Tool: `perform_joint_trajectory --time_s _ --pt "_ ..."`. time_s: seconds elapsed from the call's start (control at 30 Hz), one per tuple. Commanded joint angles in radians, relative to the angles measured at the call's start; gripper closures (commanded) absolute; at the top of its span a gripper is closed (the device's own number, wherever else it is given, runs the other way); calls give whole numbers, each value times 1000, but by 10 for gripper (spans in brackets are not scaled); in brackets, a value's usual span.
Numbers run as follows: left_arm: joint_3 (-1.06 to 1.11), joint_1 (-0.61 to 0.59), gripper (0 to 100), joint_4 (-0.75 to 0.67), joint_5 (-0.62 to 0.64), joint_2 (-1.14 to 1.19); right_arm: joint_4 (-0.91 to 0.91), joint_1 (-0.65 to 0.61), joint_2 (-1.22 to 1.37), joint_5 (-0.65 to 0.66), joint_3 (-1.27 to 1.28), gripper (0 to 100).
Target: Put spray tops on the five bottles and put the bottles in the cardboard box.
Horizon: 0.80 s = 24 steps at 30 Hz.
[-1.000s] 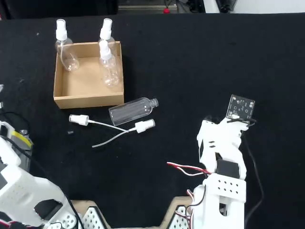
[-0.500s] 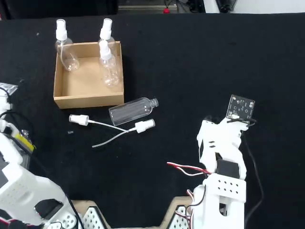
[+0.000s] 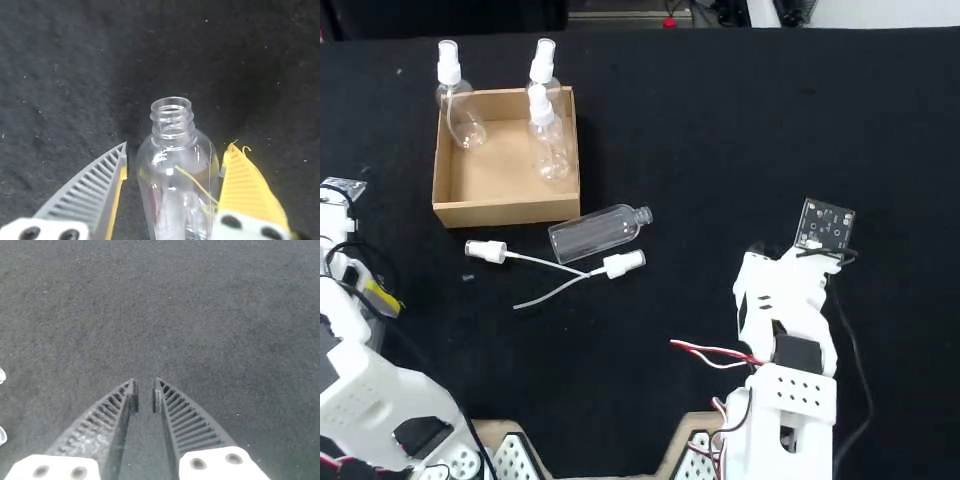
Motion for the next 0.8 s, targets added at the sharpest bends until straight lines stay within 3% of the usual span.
perform_joint_trajectory --time_s 0.0,0.43,0.6,0.77 --pt "-5 12 714 -5 5 -9 -28 -11 -33 0 -39 938" --pt "30 12 715 -11 5 -8 -28 -11 -33 0 -39 938" --pt "67 8 715 -112 9 -11 -28 -11 -33 0 -39 938" --pt "68 8 716 -112 12 -18 -28 -11 -33 0 -39 938"
